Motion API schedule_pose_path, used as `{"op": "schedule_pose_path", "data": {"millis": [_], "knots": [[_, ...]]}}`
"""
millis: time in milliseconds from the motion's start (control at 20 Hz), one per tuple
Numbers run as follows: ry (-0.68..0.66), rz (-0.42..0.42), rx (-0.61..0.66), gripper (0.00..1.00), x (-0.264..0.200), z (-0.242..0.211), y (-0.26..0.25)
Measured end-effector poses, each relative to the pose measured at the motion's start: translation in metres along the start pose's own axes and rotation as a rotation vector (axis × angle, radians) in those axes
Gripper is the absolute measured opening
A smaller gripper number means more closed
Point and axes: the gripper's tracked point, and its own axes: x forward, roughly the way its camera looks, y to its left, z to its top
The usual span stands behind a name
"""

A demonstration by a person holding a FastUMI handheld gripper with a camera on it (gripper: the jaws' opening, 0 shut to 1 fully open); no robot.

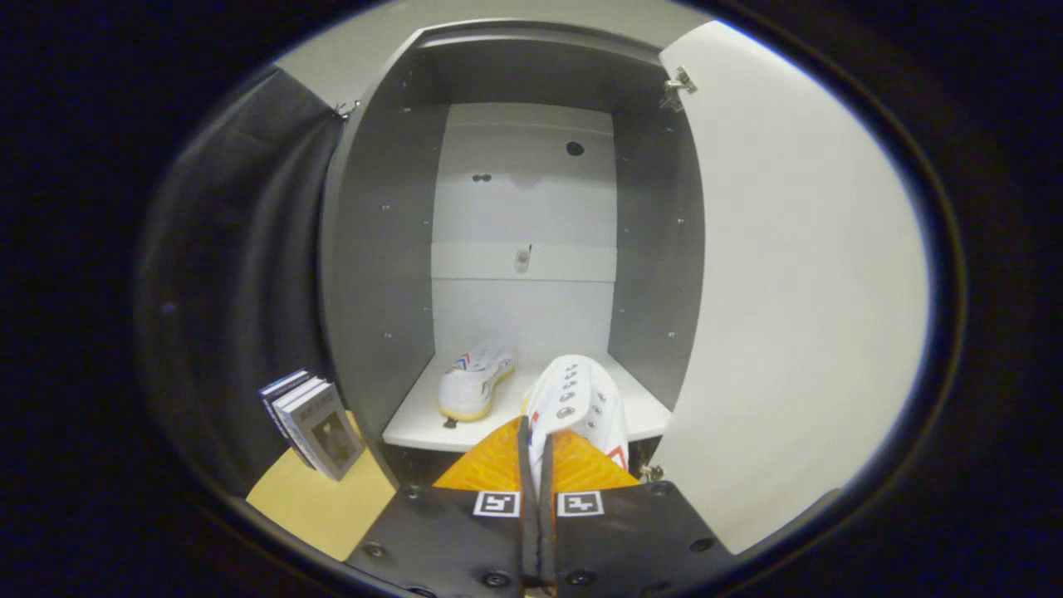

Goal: Open the shoe cabinet door, grab the shoes and put them into the shoe cabinet, then close the shoe cabinet door.

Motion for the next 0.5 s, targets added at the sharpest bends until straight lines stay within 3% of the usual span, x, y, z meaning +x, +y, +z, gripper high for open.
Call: {"op": "schedule_pose_path", "data": {"millis": [250,500], "knots": [[-0.001,0.024,-0.024,0.02,0.096,0.029,-0.023],[0.063,0.069,-0.038,0.02,0.196,0.02,-0.039]]}}
